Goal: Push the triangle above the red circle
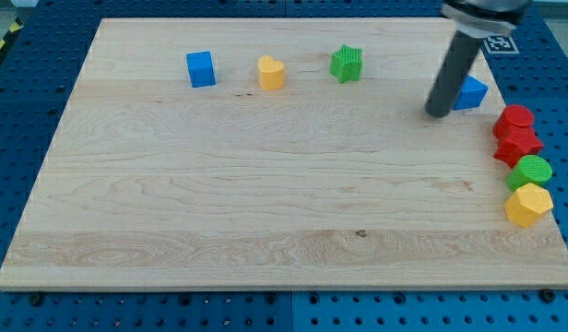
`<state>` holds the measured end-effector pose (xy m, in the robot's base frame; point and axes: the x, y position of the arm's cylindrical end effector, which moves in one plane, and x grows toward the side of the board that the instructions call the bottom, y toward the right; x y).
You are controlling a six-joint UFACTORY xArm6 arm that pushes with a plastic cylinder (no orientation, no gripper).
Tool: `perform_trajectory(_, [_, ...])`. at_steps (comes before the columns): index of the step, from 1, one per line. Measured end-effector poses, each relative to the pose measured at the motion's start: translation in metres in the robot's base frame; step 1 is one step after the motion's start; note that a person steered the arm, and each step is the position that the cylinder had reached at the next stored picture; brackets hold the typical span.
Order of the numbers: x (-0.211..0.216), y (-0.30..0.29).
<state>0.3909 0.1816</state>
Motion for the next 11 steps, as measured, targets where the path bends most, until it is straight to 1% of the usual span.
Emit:
perform_trajectory(1, [-0.034, -0.011])
perform_trajectory(2, [-0.039, 0.013])
perform_trajectory(5, [-0.031, 0.072])
perform_trajectory(6, [-0.019, 0.073])
perform_trajectory(8, [-0.014, 0.073])
perform_trajectory(9, [-0.012, 0.041])
perform_trajectory(10, [-0.012, -0.011])
perform_trajectory(11, [-0.012, -0.033])
